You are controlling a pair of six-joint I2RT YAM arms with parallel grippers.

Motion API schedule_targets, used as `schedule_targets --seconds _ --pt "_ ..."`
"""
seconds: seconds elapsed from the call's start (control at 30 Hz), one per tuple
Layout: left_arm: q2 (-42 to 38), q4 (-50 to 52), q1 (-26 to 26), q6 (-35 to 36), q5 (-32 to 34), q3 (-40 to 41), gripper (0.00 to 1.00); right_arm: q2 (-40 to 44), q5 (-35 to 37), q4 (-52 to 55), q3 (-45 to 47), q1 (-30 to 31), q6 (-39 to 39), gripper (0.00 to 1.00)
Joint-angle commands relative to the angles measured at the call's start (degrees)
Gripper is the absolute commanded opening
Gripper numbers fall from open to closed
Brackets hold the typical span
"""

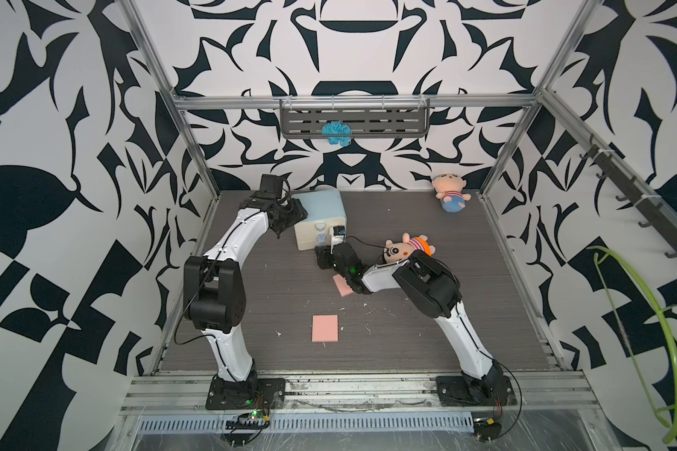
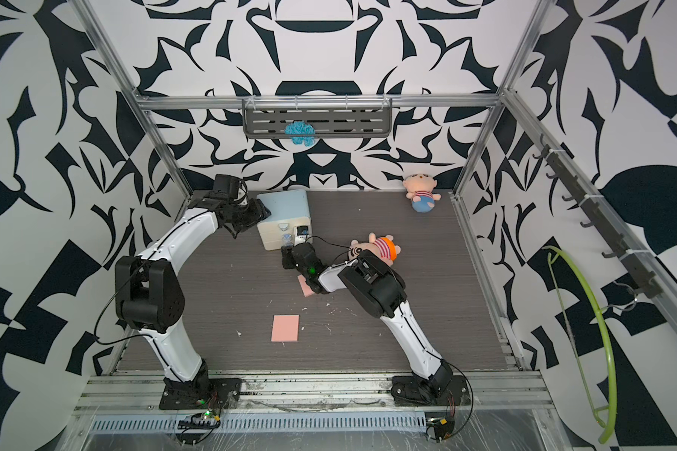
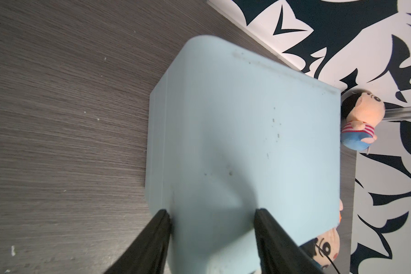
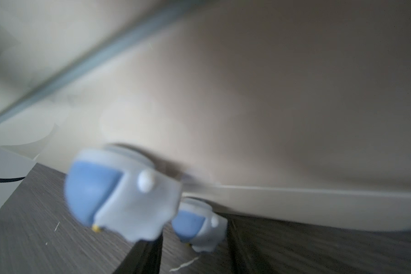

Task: Please put the sticky notes in the drawer by color
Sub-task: Open the drawer in the storage box.

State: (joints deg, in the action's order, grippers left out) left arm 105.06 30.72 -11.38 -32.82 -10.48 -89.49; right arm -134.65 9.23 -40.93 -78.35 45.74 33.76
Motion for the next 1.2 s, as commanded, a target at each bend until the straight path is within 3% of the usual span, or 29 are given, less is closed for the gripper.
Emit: schedule_targets --seconds 0.0,0.33,0.73,1.17 --pt "2.17 7.60 -0.67 0.56 -0.95 2.57 0.61 0.07 0.43 -0.45 -3.16 -0.58 1.30 0.49" --pt "2.22 8.32 -0.71 1.35 -0.59 2.45 0.61 0.33 0.55 -0.37 -3.98 -0.61 -1.78 0.21" --pt "2.79 8.26 -0.72 1.10 -0.50 2.00 0.61 5.68 -3.51 -2.80 4.85 -0.32 -5.10 0.17" --pt "3.01 8.08 -0.66 1.09 -0.54 1.86 0.62 11.35 -3.17 -5.56 16.14 1.61 -5.28 0.17"
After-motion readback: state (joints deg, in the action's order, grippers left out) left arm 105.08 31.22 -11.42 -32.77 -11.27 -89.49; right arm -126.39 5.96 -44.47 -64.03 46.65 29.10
